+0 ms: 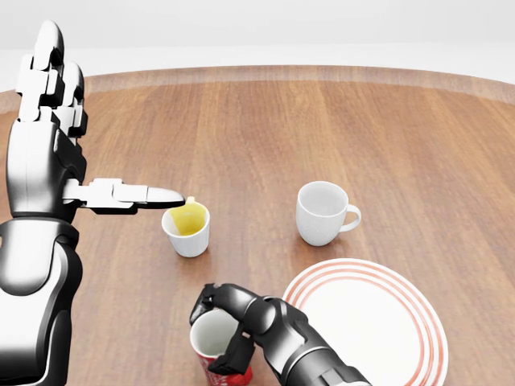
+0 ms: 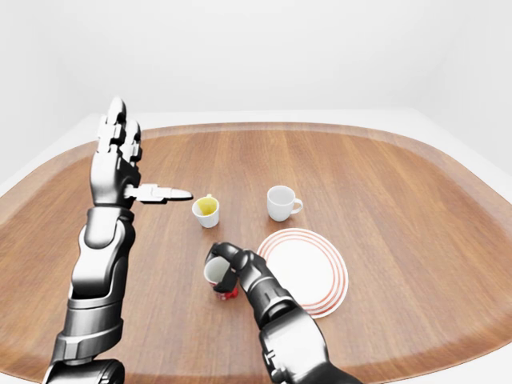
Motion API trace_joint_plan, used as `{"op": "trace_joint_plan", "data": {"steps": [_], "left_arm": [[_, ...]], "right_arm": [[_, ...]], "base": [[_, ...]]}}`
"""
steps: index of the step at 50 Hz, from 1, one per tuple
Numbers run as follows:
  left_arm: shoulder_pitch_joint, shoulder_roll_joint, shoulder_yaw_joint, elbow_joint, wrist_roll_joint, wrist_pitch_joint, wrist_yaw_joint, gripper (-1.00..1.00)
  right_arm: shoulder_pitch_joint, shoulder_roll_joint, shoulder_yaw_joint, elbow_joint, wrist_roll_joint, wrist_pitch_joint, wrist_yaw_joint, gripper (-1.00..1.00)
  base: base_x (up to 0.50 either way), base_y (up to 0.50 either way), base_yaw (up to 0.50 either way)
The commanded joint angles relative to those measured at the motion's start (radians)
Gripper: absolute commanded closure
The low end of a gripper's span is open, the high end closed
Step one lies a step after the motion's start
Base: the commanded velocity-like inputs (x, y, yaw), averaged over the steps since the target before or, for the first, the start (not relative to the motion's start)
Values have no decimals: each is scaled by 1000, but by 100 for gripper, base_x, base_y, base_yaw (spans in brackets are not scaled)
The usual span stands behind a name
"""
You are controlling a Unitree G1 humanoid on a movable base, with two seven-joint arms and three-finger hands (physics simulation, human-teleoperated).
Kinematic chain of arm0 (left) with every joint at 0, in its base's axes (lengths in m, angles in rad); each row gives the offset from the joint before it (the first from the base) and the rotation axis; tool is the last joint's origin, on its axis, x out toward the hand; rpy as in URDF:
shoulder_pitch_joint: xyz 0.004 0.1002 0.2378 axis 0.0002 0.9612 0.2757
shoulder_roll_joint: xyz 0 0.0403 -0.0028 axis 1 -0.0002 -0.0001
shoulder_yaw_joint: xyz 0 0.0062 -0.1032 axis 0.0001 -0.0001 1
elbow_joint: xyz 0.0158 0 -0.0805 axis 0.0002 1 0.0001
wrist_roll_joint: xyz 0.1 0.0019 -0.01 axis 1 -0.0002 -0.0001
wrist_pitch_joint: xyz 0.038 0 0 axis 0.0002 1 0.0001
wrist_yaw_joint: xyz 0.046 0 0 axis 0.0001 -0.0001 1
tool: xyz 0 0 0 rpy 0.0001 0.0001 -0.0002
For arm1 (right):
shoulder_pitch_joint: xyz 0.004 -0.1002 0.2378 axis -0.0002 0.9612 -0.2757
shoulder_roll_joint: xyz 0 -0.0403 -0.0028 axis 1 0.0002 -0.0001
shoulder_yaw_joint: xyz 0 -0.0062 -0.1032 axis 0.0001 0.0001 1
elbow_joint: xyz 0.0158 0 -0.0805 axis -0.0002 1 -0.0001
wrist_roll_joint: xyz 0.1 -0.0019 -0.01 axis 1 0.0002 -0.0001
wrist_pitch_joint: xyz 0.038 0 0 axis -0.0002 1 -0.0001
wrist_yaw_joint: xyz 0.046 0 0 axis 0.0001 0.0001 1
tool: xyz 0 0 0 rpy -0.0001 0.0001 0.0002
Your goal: Pick up the red mug and put it on the plate
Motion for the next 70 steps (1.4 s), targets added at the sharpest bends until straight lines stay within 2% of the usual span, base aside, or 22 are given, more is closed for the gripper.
{"op": "trace_joint_plan", "data": {"steps": [1,12,29,48,70], "left_arm": [[2,-1,0,-2,1,0,-1,-100],[5,0,1,-4,0,0,-1,-100],[8,-4,-1,-15,2,0,0,-100],[7,-6,-4,-21,6,0,-1,-100],[3,-11,-10,-16,11,0,1,-100]], "right_arm": [[4,0,7,0,11,0,-51,100],[-3,-9,3,-24,18,0,-44,100],[1,-47,9,-208,31,0,22,100],[48,-75,18,-367,11,0,82,100],[116,-139,4,-500,-24,0,144,100]], "base": [[0,0,0],[0,0,0],[0,0,0],[0,0,0],[0,0,0]]}}
